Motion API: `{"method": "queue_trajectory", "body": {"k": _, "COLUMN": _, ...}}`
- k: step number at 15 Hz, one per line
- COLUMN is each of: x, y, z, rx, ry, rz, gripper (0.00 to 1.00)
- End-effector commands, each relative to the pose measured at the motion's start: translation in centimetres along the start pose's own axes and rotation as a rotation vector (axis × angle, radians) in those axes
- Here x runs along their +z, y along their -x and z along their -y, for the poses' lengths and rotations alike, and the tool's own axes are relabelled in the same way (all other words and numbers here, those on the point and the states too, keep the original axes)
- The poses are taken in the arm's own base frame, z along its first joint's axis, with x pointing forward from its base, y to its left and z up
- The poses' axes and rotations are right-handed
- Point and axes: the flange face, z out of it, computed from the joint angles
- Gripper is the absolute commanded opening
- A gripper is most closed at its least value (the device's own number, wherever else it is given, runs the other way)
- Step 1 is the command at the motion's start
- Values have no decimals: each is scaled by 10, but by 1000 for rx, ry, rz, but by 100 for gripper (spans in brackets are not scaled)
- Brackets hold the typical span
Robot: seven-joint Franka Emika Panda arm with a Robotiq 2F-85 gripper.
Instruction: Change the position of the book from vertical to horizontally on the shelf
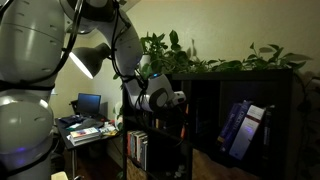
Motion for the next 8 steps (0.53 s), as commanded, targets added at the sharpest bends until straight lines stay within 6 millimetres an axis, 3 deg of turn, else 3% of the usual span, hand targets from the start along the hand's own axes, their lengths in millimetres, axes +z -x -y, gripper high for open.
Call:
{"method": "queue_trajectory", "body": {"k": 1, "x": 9, "y": -17, "z": -1, "rx": 19, "ry": 9, "rz": -52, "gripper": 100}}
{"method": "queue_trajectory", "body": {"k": 8, "x": 21, "y": -30, "z": -6, "rx": 49, "ry": 36, "rz": -73, "gripper": 100}}
